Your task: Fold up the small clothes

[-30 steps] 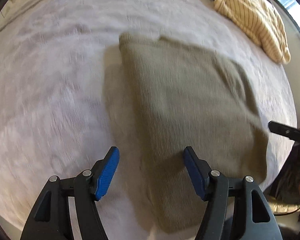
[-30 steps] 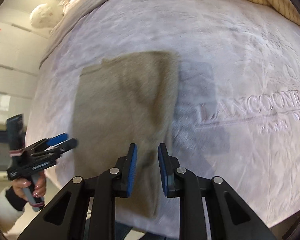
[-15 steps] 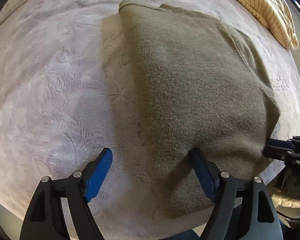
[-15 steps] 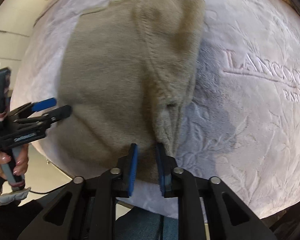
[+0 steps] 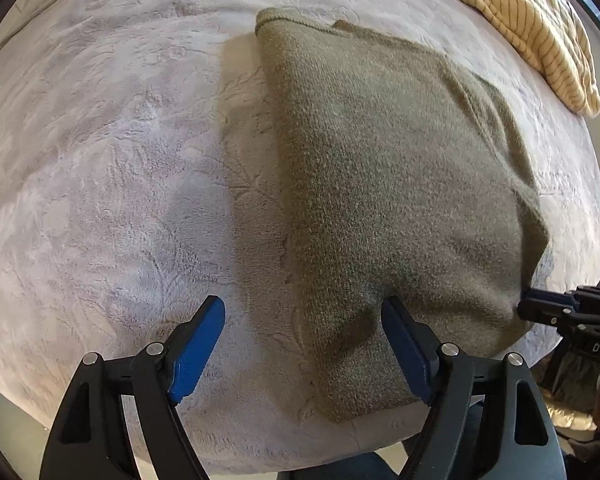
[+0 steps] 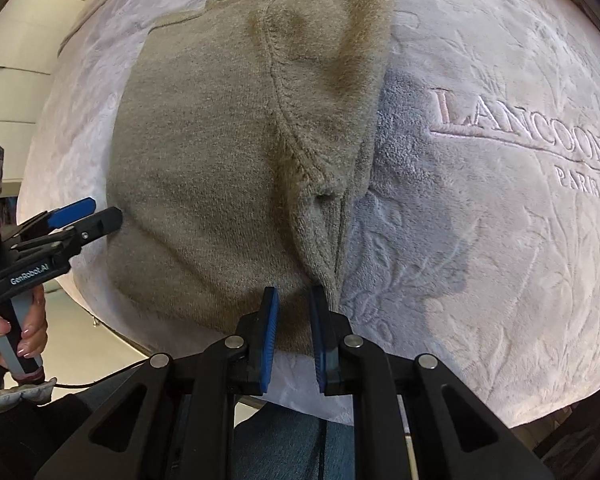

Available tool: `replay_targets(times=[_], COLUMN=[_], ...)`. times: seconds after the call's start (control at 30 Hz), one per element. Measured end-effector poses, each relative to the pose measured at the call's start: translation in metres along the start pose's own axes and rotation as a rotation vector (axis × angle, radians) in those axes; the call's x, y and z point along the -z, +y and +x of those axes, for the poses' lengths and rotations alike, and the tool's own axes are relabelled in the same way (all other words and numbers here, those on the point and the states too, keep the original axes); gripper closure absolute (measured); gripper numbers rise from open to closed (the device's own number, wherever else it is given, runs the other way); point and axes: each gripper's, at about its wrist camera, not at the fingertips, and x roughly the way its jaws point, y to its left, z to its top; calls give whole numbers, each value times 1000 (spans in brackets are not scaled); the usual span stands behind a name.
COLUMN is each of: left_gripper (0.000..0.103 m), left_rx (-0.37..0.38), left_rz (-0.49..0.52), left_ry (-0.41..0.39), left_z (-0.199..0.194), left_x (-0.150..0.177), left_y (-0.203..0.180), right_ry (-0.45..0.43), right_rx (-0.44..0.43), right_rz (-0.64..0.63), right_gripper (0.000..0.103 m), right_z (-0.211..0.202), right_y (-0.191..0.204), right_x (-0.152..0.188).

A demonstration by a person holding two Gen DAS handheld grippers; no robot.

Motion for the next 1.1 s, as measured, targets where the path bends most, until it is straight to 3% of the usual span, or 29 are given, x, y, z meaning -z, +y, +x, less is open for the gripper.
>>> replay_targets(times=[0.27, 0.4, 0.5, 0.77, 0.93, 1.0, 1.03, 1.07, 1.1], left_gripper=[22, 22, 22, 22, 22, 22, 22, 22, 22], left_rx=[-36, -41, -43, -70, -92, -96, -95, -96, -100], left_rz=[-24, -20, -25, -53, -77, -74, -73, -70, -70], left_ry=[-35, -37, -35, -21, -88, -106, -107, -118, -127], left_z=[-22, -26, -30, -40, -67, -75, -78, -82, -81], left_x=[-5, -8, -14, -32, -39, -41, -42, -42, -40], left_y=[16, 20, 17, 19, 16, 14, 13, 12, 9], right_ry=[-10, -4, -16, -104, -180, -196, -203, -212, -220], right_rx=[11, 69, 41, 44, 63, 82, 100, 115, 125], right_rz=[33, 68, 132, 164, 166, 160, 156, 151, 145], right_gripper=[87, 86, 86, 83, 82, 69, 49, 39, 38], right_z=[-6, -9, -16, -44, -69, -75, -79, -82, -84], right_y=[-4, -13, -23, -18, -2, 4, 8, 11, 15], right_x=[0, 2, 3, -13, -25, -28, -29, -29, -30])
